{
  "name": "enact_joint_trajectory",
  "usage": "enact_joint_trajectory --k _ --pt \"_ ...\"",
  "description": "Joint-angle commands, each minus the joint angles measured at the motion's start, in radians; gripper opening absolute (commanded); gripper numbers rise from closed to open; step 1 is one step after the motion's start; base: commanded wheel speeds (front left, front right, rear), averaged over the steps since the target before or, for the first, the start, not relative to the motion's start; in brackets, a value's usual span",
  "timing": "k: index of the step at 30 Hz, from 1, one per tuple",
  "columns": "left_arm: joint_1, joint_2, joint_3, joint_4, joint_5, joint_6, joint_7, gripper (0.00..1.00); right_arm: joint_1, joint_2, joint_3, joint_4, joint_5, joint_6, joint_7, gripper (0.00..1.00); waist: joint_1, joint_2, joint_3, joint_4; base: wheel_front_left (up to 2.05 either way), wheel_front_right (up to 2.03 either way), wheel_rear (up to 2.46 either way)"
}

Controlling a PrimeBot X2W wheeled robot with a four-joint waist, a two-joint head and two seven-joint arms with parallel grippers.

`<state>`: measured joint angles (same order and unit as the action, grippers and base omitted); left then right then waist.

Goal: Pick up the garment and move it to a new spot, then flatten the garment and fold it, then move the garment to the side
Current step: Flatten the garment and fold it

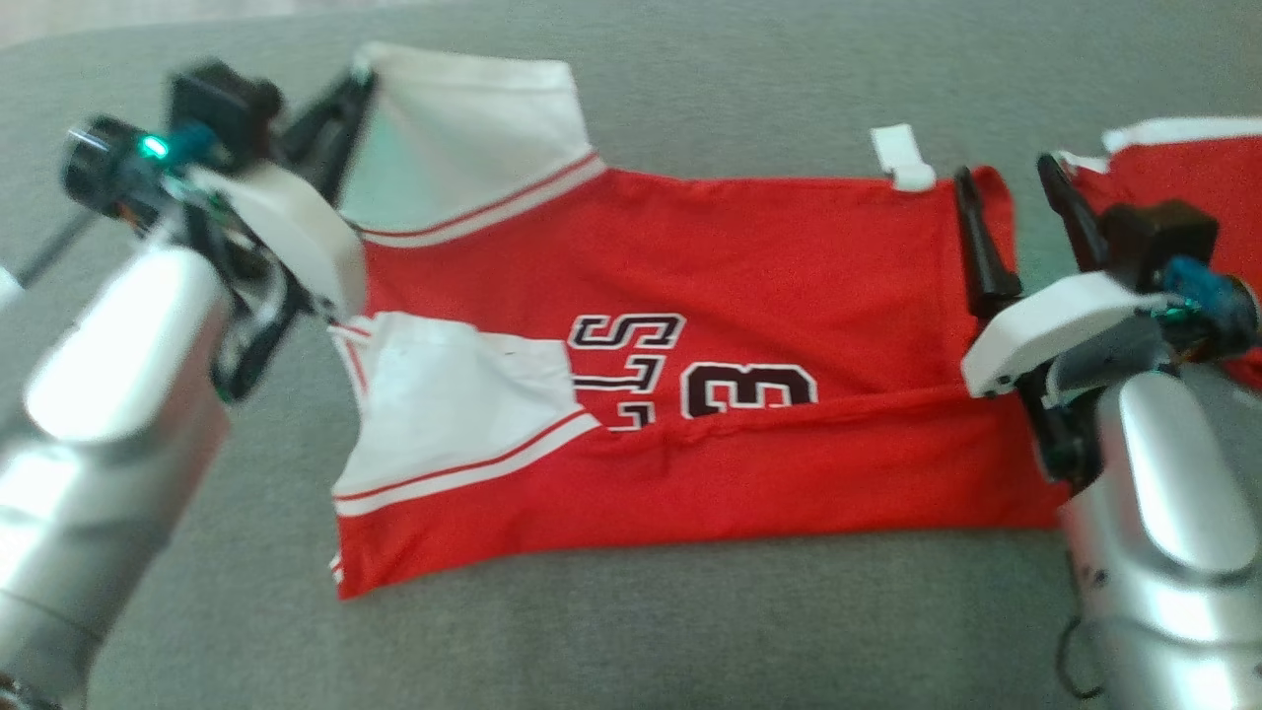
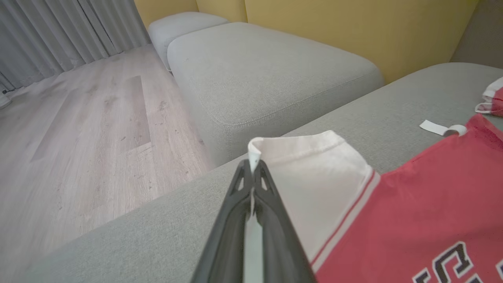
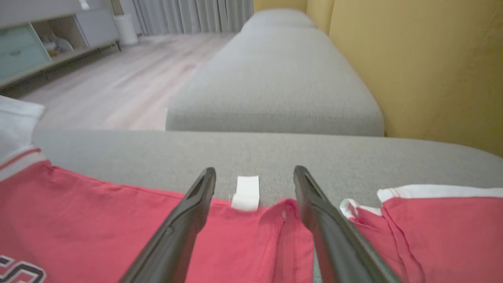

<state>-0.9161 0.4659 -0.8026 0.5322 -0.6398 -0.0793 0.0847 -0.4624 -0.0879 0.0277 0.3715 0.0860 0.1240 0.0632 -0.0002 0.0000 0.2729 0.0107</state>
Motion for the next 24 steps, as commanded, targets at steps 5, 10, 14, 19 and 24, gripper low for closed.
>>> enact_joint_trajectory --k 5,10,14,19,24 --pt "0.013 0.039 0.016 -0.146 0.015 0.035 -0.006 0.00 -0.121 -0.070 -0.002 0.152 -0.040 0.007 0.087 1.00 0.0002 0.0000 -0.001 0.061 0.00 0.00 0.00" --pt "0.038 0.041 -0.001 -0.219 0.016 0.046 0.013 0.00 -0.191 -0.100 0.006 0.270 -0.066 0.007 0.102 1.00 0.0002 0.0000 0.011 0.079 0.00 0.00 0.00" --pt "0.045 0.045 -0.007 -0.262 0.016 0.057 0.027 0.00 -0.251 -0.120 0.030 0.370 -0.091 0.007 0.100 1.00 0.0002 0.0000 0.028 0.088 0.00 0.00 0.00" --pt "0.042 0.050 -0.009 -0.283 0.017 0.065 0.035 0.00 -0.309 -0.141 0.046 0.490 -0.124 0.007 0.109 1.00 0.0002 0.0000 0.046 0.090 0.00 0.00 0.00" --pt "0.035 0.054 -0.009 -0.280 0.016 0.068 0.038 0.00 -0.348 -0.148 0.043 0.571 -0.139 0.007 0.092 1.00 0.0002 0.0000 0.053 0.083 0.00 0.00 0.00"
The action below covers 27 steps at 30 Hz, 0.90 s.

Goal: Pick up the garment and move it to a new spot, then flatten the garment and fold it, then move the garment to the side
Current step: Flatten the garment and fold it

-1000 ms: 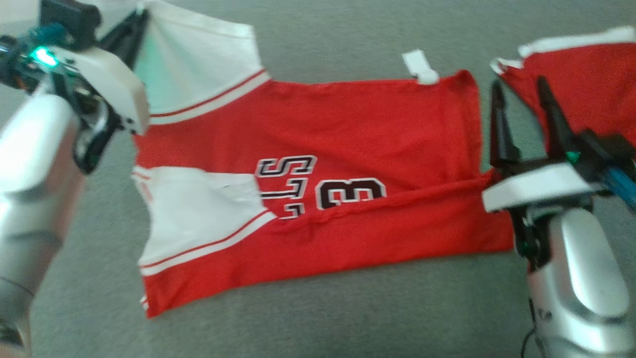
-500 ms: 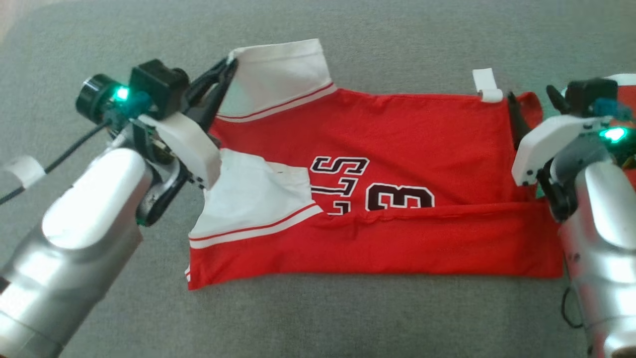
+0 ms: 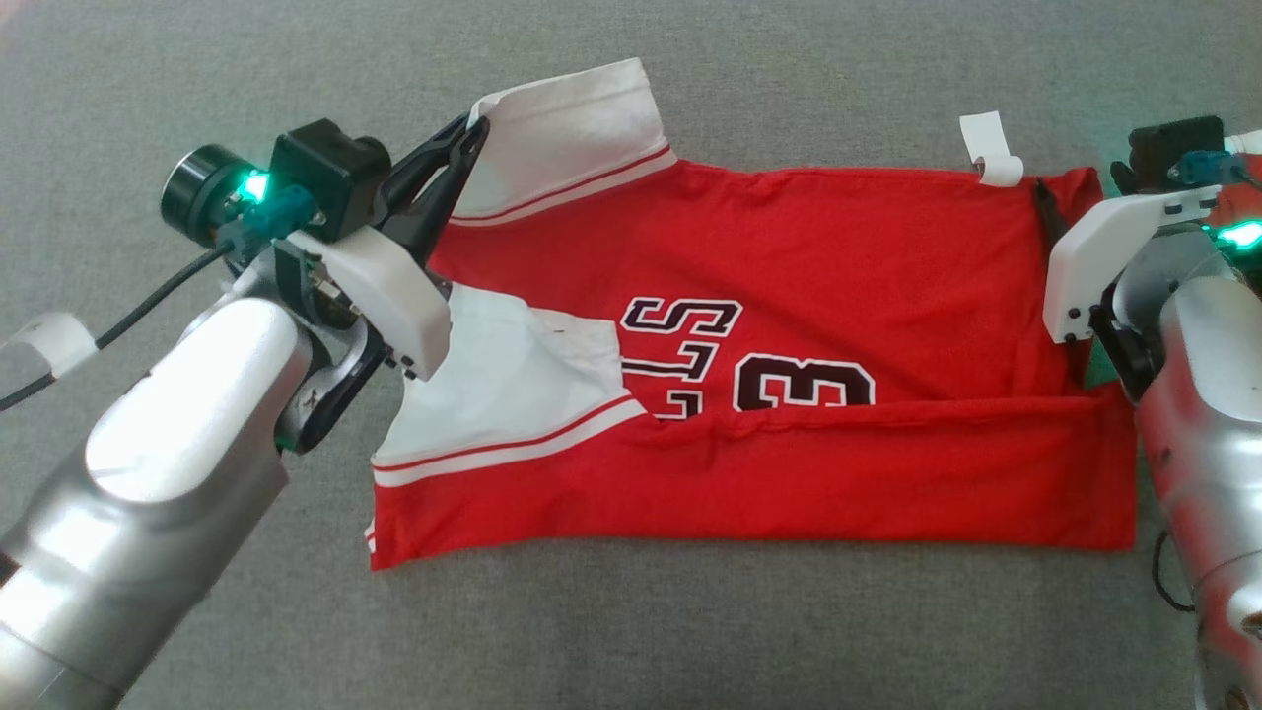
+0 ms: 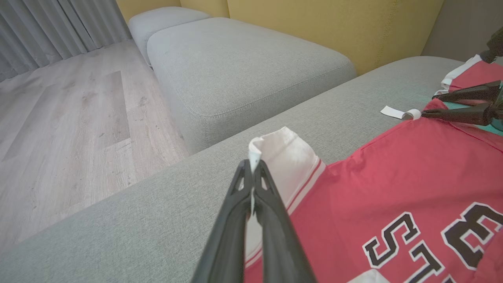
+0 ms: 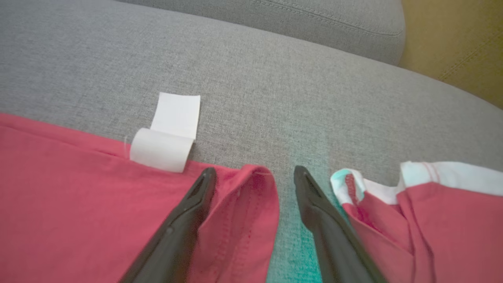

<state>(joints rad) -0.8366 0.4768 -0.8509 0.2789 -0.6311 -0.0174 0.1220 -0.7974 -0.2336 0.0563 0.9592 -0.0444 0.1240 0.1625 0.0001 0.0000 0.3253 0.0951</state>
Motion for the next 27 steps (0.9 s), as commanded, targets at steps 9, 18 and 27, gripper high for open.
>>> enact_joint_trajectory --k 9,18,27 --pt "-0.078 0.055 0.057 0.018 0.008 0.020 -0.003 0.00 -0.094 -0.014 0.088 0.062 0.016 0.007 -0.034 0.00 -0.0001 0.0000 0.015 -0.014 0.00 0.00 0.00" --pt "-0.211 0.064 0.082 0.160 0.043 0.007 -0.036 0.00 -0.239 -0.032 0.191 0.012 0.194 0.007 -0.084 0.00 -0.0001 0.0000 0.044 -0.056 0.00 0.00 0.00" --pt "-0.404 0.032 0.098 0.368 0.119 -0.003 -0.189 0.00 -0.344 -0.019 0.272 -0.057 0.404 0.007 -0.181 0.00 -0.0001 0.0000 0.082 -0.102 0.00 0.00 0.00"
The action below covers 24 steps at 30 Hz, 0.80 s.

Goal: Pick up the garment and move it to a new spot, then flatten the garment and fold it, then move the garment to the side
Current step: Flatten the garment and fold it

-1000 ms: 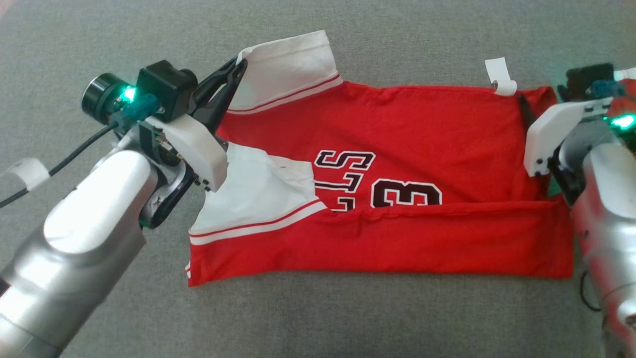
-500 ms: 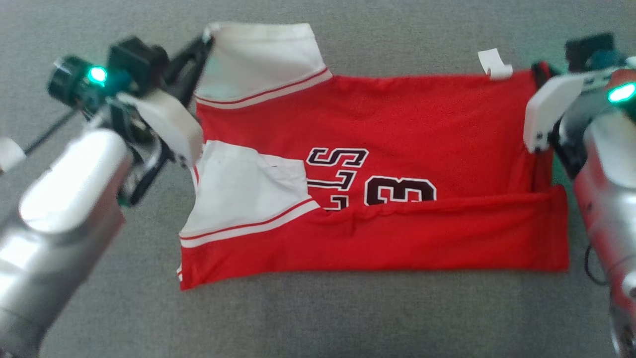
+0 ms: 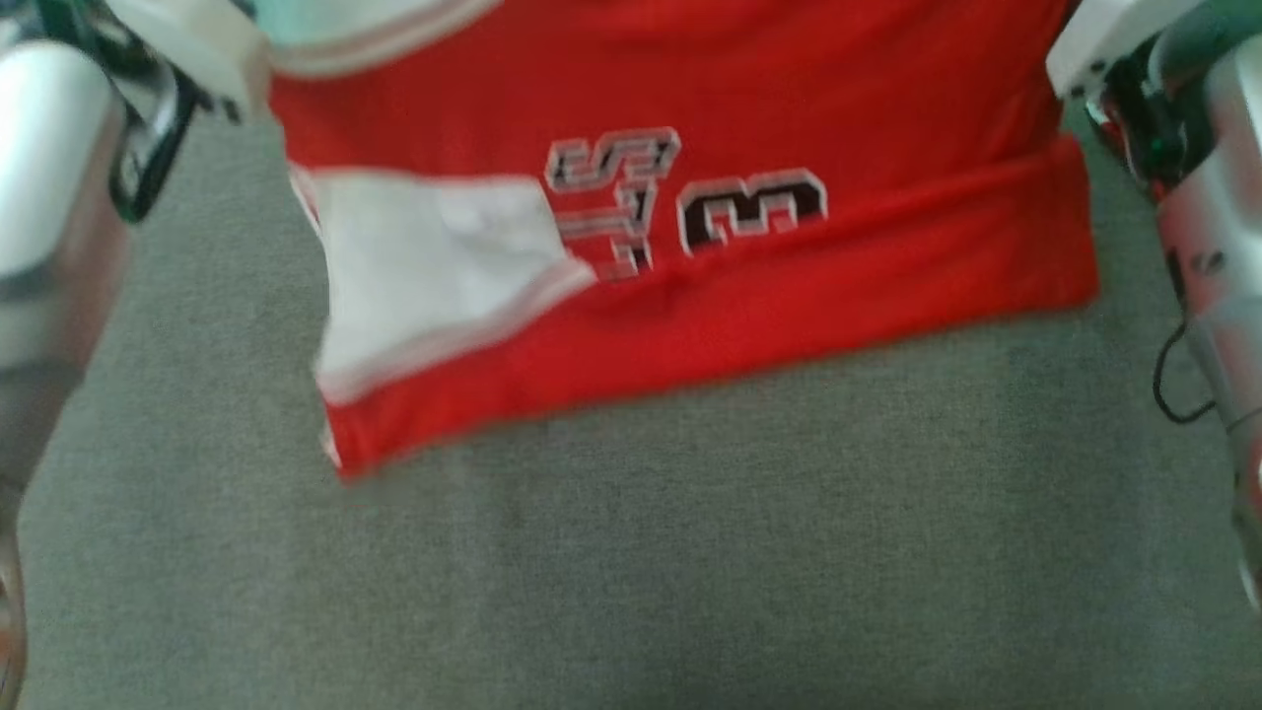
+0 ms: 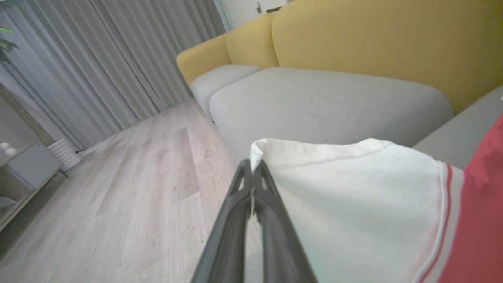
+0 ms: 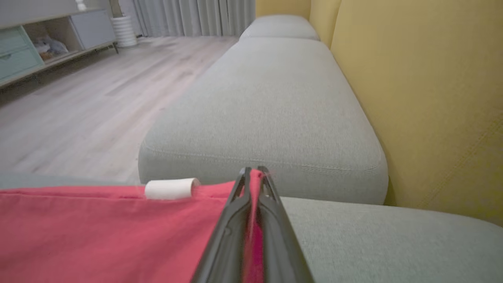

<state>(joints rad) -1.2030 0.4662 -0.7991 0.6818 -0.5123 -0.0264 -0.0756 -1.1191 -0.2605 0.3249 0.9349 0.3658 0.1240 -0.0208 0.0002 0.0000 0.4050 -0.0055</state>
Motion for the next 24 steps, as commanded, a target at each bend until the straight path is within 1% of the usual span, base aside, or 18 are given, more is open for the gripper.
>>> enact_joint_trajectory --k 1,4,8,11,15,20,24 --pt "-0.054 0.034 0.047 -0.011 0.007 0.007 -0.013 0.00 -0.029 0.007 0.012 -0.035 0.009 0.007 -0.015 0.00 -0.0002 0.0000 0.004 -0.003 0.00 0.00 0.00" --pt "-0.086 0.006 0.042 0.055 0.018 0.002 -0.062 0.00 -0.036 0.002 0.036 -0.037 0.056 0.007 -0.058 0.00 -0.0002 0.0000 0.006 -0.001 0.00 0.00 0.00" --pt "-0.086 -0.022 0.018 0.120 0.024 -0.028 -0.098 0.00 -0.016 -0.021 0.076 -0.033 0.112 0.007 -0.098 0.00 -0.0002 0.0000 0.000 0.009 0.00 0.00 0.00" --pt "-0.066 -0.035 0.004 0.149 0.020 -0.046 -0.117 0.00 0.013 -0.046 0.108 -0.033 0.162 0.007 -0.104 0.00 -0.0002 0.0000 -0.013 0.020 0.00 0.00 0.00" --pt "-0.016 -0.047 -0.017 0.155 -0.003 -0.075 -0.128 0.00 0.062 -0.088 0.158 -0.040 0.221 0.007 -0.095 0.00 -0.0002 0.0000 -0.040 0.038 0.00 0.00 0.00" --pt "0.064 -0.036 -0.054 0.123 -0.042 -0.096 -0.104 0.00 0.125 -0.148 0.226 -0.053 0.287 0.007 -0.070 0.00 -0.0002 0.0000 -0.075 0.060 0.00 0.00 0.00" --pt "0.124 0.003 -0.083 0.062 -0.070 -0.101 -0.070 0.00 0.178 -0.196 0.287 -0.083 0.342 0.007 -0.040 0.00 -0.0002 0.0000 -0.102 0.073 0.00 0.00 0.00"
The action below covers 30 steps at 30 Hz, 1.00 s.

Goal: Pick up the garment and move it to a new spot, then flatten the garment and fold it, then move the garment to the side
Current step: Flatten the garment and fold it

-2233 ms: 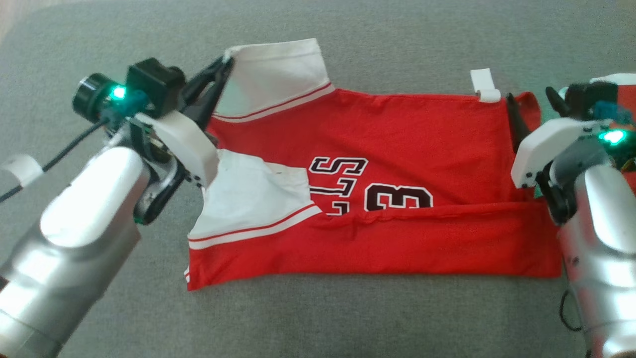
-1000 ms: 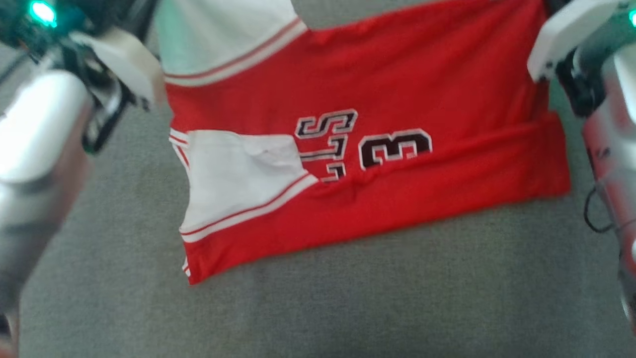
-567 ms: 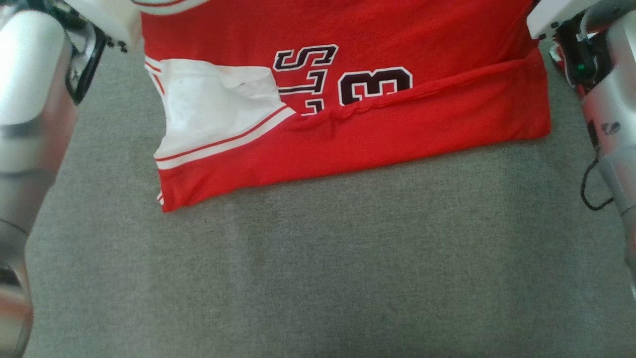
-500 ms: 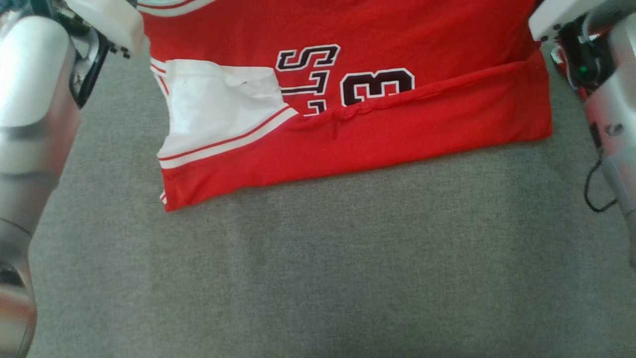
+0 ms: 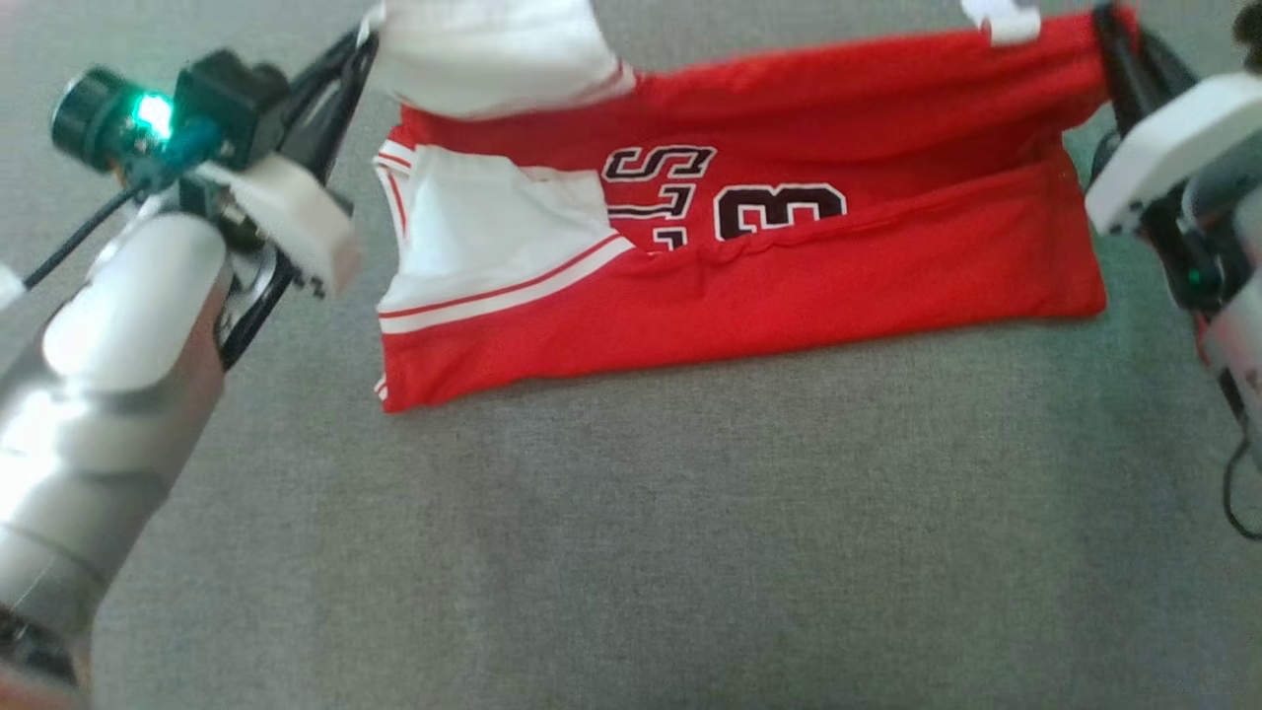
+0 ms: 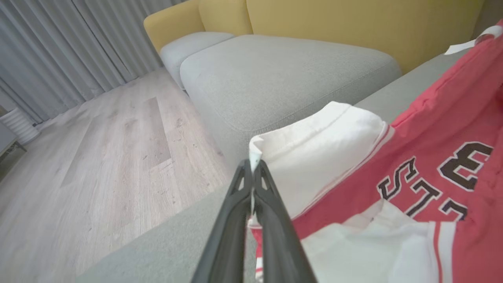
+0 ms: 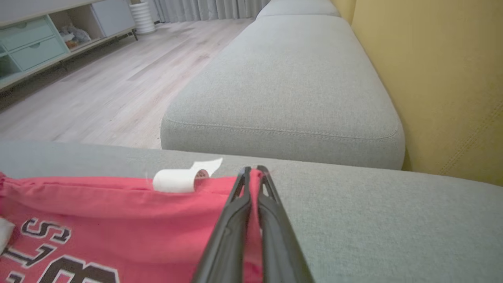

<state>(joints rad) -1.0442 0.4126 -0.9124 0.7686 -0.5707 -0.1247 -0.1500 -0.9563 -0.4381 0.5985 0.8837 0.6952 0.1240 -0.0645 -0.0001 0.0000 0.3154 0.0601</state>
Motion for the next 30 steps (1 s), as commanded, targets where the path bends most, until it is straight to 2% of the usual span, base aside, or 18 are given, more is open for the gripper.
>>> enact_joint_trajectory --k 1,6,10,14,20,30 --pt "-0.016 0.069 0.025 -0.043 -0.023 -0.003 0.019 0.00 0.029 -0.030 0.032 -0.043 0.027 0.007 0.015 0.00 0.0001 0.0000 -0.020 0.010 0.00 0.00 0.00" --pt "0.094 0.124 0.008 -0.165 -0.116 -0.005 0.118 0.00 0.095 -0.104 0.142 -0.115 0.102 0.007 0.088 0.00 0.0001 0.0000 -0.053 0.017 0.00 0.00 0.00" --pt "0.182 0.178 -0.058 -0.285 -0.200 -0.006 0.250 0.00 0.143 -0.174 0.232 -0.164 0.165 0.007 0.170 0.00 0.0001 0.0000 -0.072 0.024 0.00 0.00 0.00" --pt "0.227 0.226 -0.094 -0.381 -0.264 -0.006 0.336 0.00 0.166 -0.230 0.300 -0.196 0.213 0.007 0.215 0.00 0.0001 0.0000 -0.087 0.029 0.00 0.00 0.00" --pt "0.253 0.286 -0.123 -0.478 -0.318 -0.006 0.431 0.00 0.167 -0.270 0.397 -0.233 0.241 0.007 0.268 0.00 0.0001 0.0000 -0.106 0.024 0.00 0.00 0.00" --pt "0.272 0.323 -0.127 -0.541 -0.366 0.001 0.493 0.00 0.143 -0.291 0.468 -0.220 0.273 0.007 0.269 0.00 0.0001 0.0000 -0.112 0.018 0.00 0.00 0.00"
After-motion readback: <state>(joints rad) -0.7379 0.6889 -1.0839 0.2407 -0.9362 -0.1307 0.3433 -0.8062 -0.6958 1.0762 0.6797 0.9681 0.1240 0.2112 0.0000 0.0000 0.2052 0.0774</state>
